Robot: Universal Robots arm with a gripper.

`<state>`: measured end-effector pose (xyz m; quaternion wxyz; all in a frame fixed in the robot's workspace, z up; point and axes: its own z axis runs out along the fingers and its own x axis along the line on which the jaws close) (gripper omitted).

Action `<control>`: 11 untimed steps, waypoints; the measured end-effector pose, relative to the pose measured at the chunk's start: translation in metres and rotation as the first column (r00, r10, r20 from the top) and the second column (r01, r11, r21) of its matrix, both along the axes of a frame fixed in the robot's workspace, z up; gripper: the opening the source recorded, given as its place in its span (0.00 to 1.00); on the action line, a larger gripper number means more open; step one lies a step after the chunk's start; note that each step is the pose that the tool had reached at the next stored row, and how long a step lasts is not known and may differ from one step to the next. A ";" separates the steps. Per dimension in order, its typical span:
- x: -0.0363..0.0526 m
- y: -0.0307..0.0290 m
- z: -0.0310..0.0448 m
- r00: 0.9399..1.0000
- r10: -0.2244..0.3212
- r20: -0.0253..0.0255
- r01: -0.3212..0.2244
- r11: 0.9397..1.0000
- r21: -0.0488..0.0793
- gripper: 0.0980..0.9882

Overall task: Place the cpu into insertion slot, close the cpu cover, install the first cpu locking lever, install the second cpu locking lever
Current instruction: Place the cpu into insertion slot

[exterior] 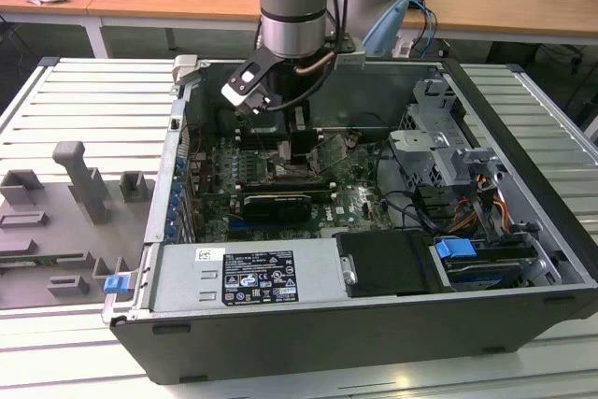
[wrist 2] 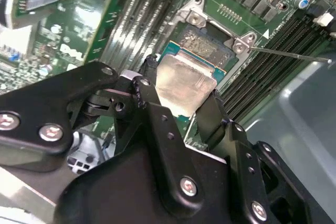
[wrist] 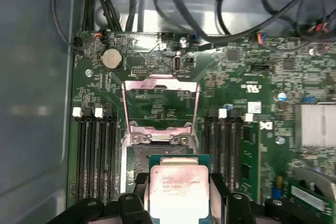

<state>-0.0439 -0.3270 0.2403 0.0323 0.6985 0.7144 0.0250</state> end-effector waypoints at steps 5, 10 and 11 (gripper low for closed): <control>-0.0039 0.0047 -0.0125 1.000 0.001 0.000 -0.001 1.000 0.000 0.50; -0.0041 0.0058 -0.0240 1.000 0.001 -0.002 -0.001 1.000 -0.005 0.50; -0.0041 0.0063 -0.0249 1.000 0.001 -0.003 -0.001 1.000 -0.006 0.50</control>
